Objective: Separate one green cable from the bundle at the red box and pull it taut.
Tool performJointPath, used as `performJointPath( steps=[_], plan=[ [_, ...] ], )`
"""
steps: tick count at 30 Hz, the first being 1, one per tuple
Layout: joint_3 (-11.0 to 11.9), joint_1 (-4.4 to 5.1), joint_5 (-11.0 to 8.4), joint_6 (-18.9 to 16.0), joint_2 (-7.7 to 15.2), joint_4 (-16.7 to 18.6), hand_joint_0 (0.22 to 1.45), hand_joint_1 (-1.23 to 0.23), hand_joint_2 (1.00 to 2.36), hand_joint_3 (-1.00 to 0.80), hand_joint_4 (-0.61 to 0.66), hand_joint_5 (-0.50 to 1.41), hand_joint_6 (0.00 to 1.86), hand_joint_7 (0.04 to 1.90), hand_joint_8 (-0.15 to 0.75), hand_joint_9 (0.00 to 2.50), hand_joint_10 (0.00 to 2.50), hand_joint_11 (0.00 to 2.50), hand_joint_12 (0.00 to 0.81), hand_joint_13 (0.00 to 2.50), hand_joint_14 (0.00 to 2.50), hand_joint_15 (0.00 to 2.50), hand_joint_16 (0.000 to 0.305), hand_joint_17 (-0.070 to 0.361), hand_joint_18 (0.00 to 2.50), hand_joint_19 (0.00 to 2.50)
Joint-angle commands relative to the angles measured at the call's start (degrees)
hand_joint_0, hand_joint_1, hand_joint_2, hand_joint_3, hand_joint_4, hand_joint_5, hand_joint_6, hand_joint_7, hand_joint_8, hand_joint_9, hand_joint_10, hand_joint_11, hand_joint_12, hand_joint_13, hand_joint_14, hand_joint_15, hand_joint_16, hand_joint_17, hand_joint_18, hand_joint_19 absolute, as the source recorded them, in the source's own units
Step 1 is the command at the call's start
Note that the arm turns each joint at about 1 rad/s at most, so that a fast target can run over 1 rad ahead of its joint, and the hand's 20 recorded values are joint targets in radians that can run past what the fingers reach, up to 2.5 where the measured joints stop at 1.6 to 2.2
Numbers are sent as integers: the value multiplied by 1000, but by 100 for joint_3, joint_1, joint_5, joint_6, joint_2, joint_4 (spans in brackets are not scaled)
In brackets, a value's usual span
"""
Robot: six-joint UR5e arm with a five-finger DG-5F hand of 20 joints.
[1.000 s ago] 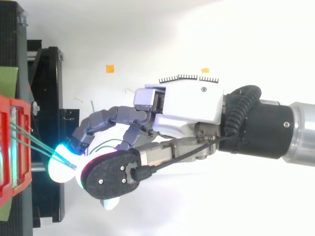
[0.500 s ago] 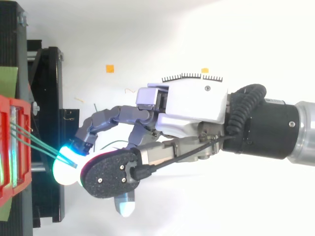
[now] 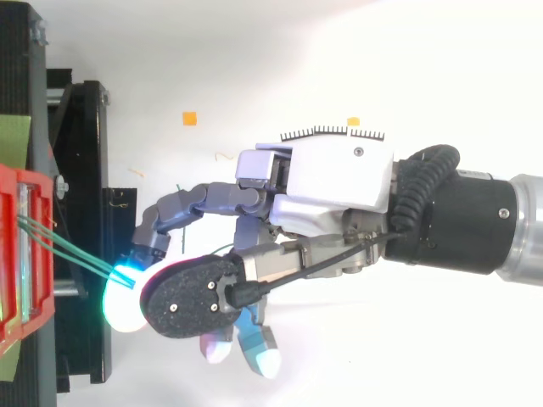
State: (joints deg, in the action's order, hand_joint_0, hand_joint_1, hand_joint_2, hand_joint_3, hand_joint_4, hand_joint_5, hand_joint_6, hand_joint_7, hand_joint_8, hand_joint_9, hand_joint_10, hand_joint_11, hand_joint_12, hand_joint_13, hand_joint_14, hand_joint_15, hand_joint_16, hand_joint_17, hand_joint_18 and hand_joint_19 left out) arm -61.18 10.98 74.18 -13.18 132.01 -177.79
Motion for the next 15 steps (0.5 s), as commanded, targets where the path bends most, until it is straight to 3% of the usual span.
performJointPath(
  steps=[1,15],
  plan=[
    [0,0,0,0,0,-19,493,-414,1000,-500,159,105,505,1022,194,1755,15,454,350,1249,16,490,58,131,993,516],
    [0,-17,-9,0,0,-28,500,-393,1000,-500,160,106,505,1039,205,1762,14,422,352,1271,16,495,58,131,1010,527]
  ],
)
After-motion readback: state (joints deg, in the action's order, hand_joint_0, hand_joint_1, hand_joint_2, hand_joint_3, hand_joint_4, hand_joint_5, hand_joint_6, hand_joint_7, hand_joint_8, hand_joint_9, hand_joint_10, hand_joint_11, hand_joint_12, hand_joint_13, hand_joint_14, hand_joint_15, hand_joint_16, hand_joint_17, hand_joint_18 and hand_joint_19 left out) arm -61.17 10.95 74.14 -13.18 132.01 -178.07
